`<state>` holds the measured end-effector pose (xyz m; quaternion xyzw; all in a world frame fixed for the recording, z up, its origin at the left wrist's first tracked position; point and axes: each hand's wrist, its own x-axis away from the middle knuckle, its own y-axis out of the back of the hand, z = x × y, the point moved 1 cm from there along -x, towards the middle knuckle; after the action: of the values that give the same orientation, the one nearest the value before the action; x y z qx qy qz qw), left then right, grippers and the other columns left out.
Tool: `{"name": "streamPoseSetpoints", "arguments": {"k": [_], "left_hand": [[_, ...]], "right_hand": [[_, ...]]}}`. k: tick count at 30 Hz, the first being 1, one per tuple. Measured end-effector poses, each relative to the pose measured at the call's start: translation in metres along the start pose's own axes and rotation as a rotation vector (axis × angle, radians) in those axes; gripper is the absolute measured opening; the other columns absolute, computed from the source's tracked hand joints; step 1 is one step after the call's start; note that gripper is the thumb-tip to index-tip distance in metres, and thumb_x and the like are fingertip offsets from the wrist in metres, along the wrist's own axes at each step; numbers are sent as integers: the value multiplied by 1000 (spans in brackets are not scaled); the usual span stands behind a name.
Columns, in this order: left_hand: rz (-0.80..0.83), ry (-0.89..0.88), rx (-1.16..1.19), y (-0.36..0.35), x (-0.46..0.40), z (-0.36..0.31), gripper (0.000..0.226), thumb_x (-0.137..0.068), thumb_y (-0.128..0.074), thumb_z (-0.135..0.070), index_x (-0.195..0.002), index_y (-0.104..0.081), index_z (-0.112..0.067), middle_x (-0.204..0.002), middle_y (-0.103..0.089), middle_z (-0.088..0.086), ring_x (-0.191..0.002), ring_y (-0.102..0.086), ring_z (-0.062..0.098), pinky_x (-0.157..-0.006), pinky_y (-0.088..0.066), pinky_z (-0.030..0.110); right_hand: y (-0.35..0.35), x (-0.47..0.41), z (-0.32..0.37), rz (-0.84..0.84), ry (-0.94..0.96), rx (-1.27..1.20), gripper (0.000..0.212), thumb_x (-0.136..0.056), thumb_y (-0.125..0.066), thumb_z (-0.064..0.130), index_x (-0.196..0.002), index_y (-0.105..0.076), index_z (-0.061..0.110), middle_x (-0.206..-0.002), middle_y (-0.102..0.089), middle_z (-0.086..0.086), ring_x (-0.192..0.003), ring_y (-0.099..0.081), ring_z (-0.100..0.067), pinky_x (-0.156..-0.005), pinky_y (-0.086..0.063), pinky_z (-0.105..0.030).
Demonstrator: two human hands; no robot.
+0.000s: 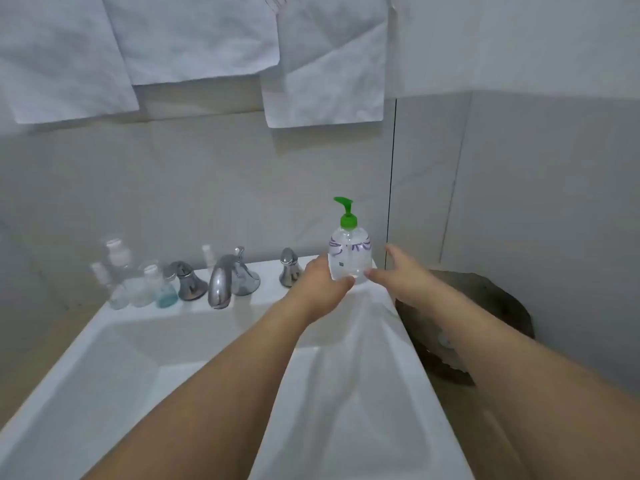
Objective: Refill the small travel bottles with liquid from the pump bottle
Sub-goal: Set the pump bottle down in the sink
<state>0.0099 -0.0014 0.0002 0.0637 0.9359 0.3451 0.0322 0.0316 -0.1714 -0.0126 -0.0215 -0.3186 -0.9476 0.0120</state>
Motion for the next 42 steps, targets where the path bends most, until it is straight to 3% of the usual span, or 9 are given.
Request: {"name": "streamPoseSetpoints", "arguments": {"k": [3,6,8,11,18,23,32,36,42], "left_hand": [[18,13,-23,-9,-30,13,41,-102,-57,-25,-141,-47,-21,-126,-56,-3,-106,-50,14,-77,-36,24],[4,52,40,-15,-60,29,50,-98,-63,-33,-142,-44,-21,-130,-61,-1,-110,-59,18,-89,-49,32],[-6,54,79,-19,-74,39,62,-88,-68,-45,-141,-44,-26,-128,-63,-4,-112,-64,19,-98,-53,41],[-9,37,142,-22,-87,52,76,-70,-70,-59,-137,-47,-31,-122,-67,-10,-110,-67,15,-99,-54,45],[-53,-28,213,-23,-80,55,57,-76,-72,-47,-128,-54,-33,-117,-69,-16,-111,-68,12,-100,-55,46],[-59,-64,249,-17,-50,52,58,-80,-73,-41,-133,-55,-26,-118,-71,-12,-109,-69,11,-101,-54,47],[-8,-93,224,-3,38,73,62,-82,-77,-36,-138,-50,-31,-127,-67,-12,-111,-68,7,-102,-55,44],[3,-43,207,-7,64,98,77,-73,-77,-48,-141,-46,-28,-132,-63,-10,-117,-65,10,-101,-55,43],[22,33,197,-11,76,139,71,-77,-81,-32,-139,-49,-23,-133,-63,-9,-118,-65,11,-104,-53,43]], "right_hand": [[3,-17,-4,47,87,67,65,-95,-61,27,-151,-28,17,-154,-34,-4,-139,-34,-23,-103,-30,-29],[1,-41,-12,120,100,52,56,-97,-58,20,-147,-35,19,-146,-44,-3,-124,-44,-16,-92,-30,-23],[-4,-59,-18,145,127,33,52,-96,-60,24,-144,-40,26,-138,-51,3,-113,-44,-6,-93,-31,-22],[-11,-74,-25,170,150,-4,50,-91,-65,37,-137,-45,37,-132,-54,13,-124,-49,-10,-105,-39,-34],[-14,-69,-31,118,189,-6,48,-90,-63,43,-136,-49,36,-134,-57,11,-127,-49,-11,-106,-42,-46],[-14,-42,-25,123,245,18,38,-92,-61,41,-129,-52,39,-126,-61,16,-122,-53,-8,-102,-43,-37],[-39,34,-22,97,301,104,52,-81,-72,47,-127,-57,27,-123,-64,12,-121,-55,-4,-103,-45,-36],[-62,54,-27,116,272,181,54,-78,-74,48,-125,-58,27,-124,-64,8,-118,-56,-7,-99,-47,-34],[-97,58,-25,207,199,267,39,-75,-79,39,-105,-63,21,-103,-66,4,-95,-62,-15,-84,-52,-33]]}}
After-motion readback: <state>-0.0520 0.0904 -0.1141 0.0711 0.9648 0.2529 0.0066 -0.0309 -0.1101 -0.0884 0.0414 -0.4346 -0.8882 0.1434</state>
